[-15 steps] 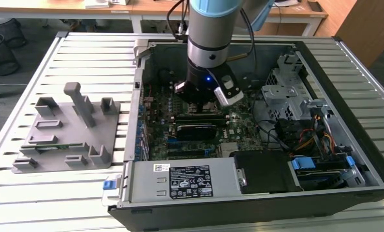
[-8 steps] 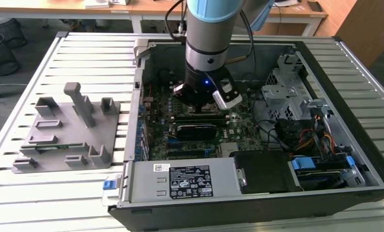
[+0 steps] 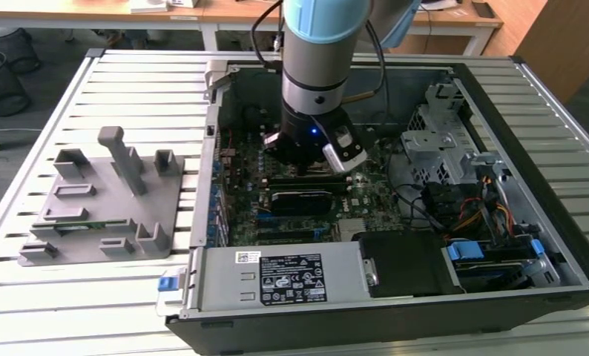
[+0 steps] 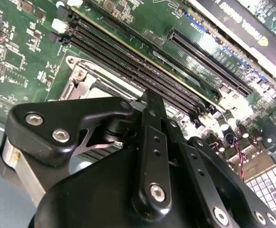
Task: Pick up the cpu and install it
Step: 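Install the second cpu locking lever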
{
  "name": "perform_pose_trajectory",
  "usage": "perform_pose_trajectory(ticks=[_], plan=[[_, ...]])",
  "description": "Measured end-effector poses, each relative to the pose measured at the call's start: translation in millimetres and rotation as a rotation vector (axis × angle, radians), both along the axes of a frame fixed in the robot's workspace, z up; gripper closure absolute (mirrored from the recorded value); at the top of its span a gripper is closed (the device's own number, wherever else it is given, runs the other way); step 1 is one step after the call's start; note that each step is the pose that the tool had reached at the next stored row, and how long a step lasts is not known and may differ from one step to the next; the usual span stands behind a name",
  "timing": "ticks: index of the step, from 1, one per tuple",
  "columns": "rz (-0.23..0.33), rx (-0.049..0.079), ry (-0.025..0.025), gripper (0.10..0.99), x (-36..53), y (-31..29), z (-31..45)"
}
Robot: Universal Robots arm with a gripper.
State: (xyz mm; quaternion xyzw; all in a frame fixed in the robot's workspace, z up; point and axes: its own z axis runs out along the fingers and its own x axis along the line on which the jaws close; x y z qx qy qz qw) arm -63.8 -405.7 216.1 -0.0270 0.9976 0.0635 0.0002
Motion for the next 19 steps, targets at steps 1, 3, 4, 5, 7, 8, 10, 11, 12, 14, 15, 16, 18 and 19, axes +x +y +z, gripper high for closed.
perform_pose_trajectory(ticks=[1, 3, 4, 5, 7, 8, 10, 11, 12, 14, 15, 16, 18, 19], plan=[[0.0, 0.001, 0.0007, 0.98, 0.0, -0.1, -1.3], [0.0, 0.002, 0.0022, 0.98, -0.1, -0.4, -3.6], [0.0, 0.003, 0.003, 0.98, -0.1, -0.4, -4.9], [0.0, 0.003, 0.0039, 0.98, 0.0, -0.5, -6.3], [0.0, 0.005, 0.0055, 0.98, 0.0, -0.7, -8.8], [0.0, 0.006, 0.0064, 0.98, 0.0, -1.0, -9.9], [0.0, 0.013, 0.0072, 0.98, 0.0, -2.4, -11.0], [0.0, 0.02, 0.0071, 0.98, -0.1, -3.5, -11.3], [0.0, 0.027, 0.0071, 0.98, -0.1, -4.8, -11.5], [0.0, 0.039, 0.0071, 0.98, -0.3, -7.1, -11.9], [0.0, 0.044, 0.0072, 0.98, -0.4, -8.3, -12.0], [0.0, 0.049, 0.0072, 0.98, -0.6, -9.5, -12.1], [0.0, 0.065, 0.0071, 0.98, -1.3, -11.7, -12.4], [0.0, 0.073, 0.0072, 0.98, -1.7, -12.6, -12.5]])
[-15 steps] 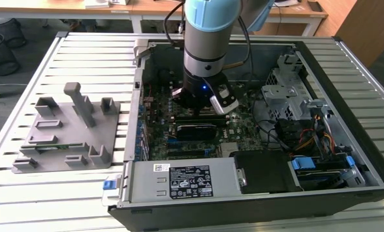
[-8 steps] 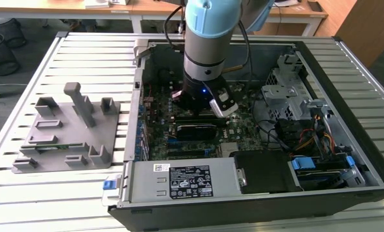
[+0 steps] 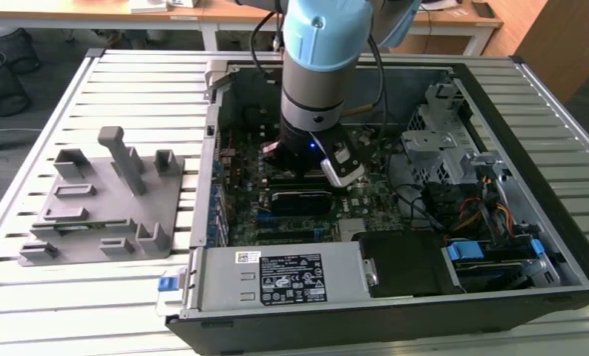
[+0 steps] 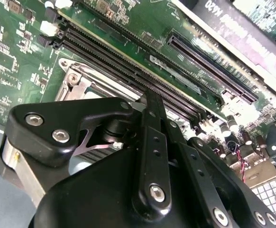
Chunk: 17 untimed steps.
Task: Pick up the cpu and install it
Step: 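Install the second cpu locking lever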
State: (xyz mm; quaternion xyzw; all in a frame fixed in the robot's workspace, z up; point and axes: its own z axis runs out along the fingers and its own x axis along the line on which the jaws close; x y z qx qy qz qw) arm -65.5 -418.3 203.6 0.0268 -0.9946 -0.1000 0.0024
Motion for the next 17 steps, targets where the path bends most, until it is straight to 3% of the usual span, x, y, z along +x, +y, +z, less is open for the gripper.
perform_pose_trajectory(ticks=[11, 17], plan=[[0.0, 0.06, 0.0, 0.98, -3.4, -9.8, -3.3], [0.0, 0.086, 0.0, 0.98, -4.9, -12.3, -6.4]])
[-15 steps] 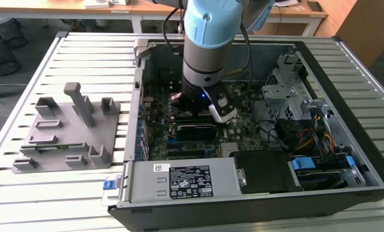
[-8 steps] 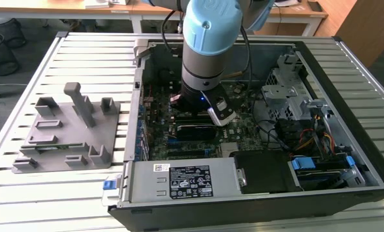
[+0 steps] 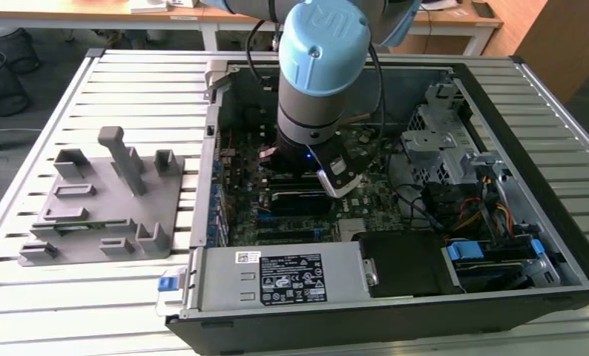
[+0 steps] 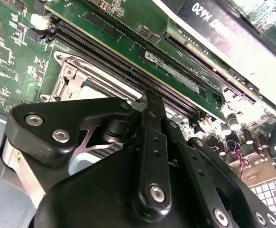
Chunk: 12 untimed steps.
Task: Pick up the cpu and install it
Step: 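Install the second cpu locking lever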
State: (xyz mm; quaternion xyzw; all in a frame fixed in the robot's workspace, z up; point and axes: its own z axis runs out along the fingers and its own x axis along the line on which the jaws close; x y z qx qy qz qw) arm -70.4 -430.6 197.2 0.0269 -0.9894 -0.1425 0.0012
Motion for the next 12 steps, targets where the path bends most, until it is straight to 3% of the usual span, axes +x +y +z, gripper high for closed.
perform_pose_trajectory(ticks=[4, 12], plan=[[0.0, 0.019, 0.0, 0.98, -3.5, -0.6, -2.0], [0.0, 0.043, 0.0001, 0.98, -7.7, -1.3, -7.3]])
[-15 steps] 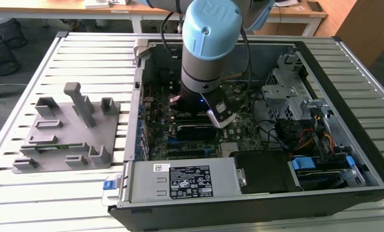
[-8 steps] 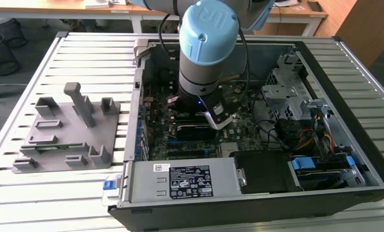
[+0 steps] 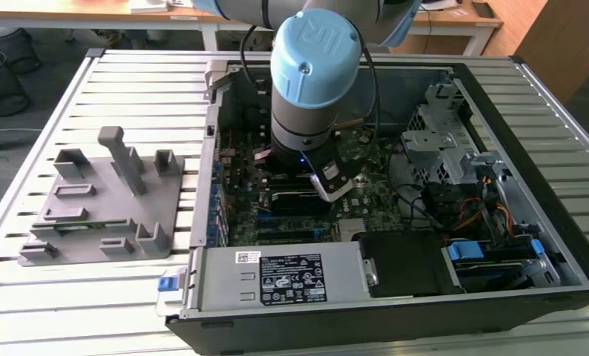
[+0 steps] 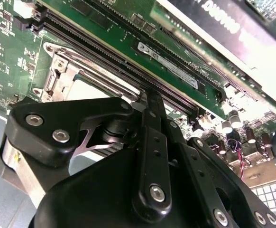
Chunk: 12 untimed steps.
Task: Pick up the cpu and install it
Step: 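Install the second cpu locking lever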
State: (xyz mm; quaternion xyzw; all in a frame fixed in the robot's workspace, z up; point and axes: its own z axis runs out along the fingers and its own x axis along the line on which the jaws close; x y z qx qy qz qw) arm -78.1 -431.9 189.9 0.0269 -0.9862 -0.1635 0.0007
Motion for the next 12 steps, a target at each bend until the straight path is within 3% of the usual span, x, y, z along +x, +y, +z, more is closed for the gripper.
perform_pose_trajectory(ticks=[12], plan=[[0.0, 0.038, -0.0001, 0.98, -3.6, 0.0, -2.4]])
